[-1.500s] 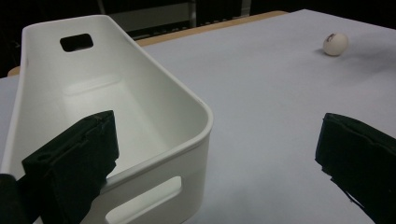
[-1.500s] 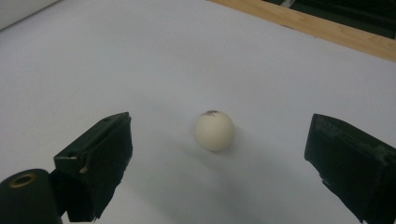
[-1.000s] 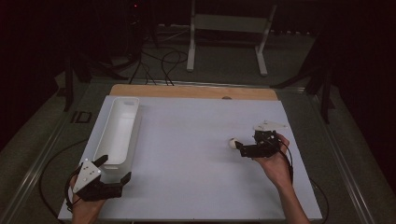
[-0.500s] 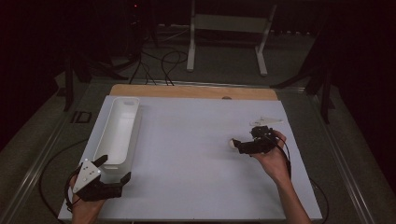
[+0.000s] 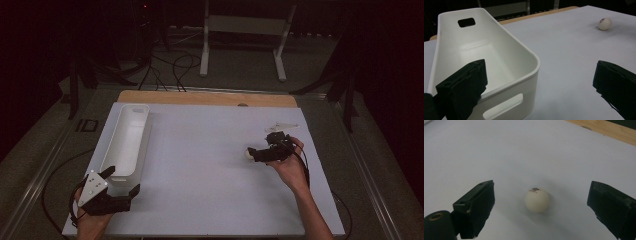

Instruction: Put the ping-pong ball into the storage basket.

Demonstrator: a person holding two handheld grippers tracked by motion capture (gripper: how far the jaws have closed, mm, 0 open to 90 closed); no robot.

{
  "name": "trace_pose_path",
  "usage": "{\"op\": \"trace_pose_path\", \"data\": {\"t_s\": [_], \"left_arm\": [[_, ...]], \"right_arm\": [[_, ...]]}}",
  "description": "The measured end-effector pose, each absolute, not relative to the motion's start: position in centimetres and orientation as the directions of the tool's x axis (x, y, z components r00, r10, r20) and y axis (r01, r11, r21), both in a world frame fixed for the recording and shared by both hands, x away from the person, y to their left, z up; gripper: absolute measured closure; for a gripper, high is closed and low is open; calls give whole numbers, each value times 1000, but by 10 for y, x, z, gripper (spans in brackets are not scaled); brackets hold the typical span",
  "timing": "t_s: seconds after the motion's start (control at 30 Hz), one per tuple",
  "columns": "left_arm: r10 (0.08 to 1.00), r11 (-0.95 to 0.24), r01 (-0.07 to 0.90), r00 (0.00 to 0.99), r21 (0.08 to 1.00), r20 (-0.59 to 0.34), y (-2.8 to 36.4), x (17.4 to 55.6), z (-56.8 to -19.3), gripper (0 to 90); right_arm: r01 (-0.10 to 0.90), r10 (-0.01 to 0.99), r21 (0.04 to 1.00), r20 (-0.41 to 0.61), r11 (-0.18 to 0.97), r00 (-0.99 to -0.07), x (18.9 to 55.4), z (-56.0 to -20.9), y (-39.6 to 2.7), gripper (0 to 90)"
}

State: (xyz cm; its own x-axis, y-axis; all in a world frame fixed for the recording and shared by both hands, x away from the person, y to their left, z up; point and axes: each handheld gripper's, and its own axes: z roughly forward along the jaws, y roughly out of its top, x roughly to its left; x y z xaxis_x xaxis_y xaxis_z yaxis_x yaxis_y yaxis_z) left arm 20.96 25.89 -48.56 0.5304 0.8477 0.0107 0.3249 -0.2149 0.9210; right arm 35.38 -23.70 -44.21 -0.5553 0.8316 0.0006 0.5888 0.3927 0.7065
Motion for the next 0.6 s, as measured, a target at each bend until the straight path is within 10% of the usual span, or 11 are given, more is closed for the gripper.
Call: {"op": "trace_pose_path", "data": {"t_s": [0.6], "left_arm": [[848,-215,325,529,921,11,259,210,-486,0]], "right_arm": [[603,818,685,17,410,-575,365,-452,-235,72]]}}
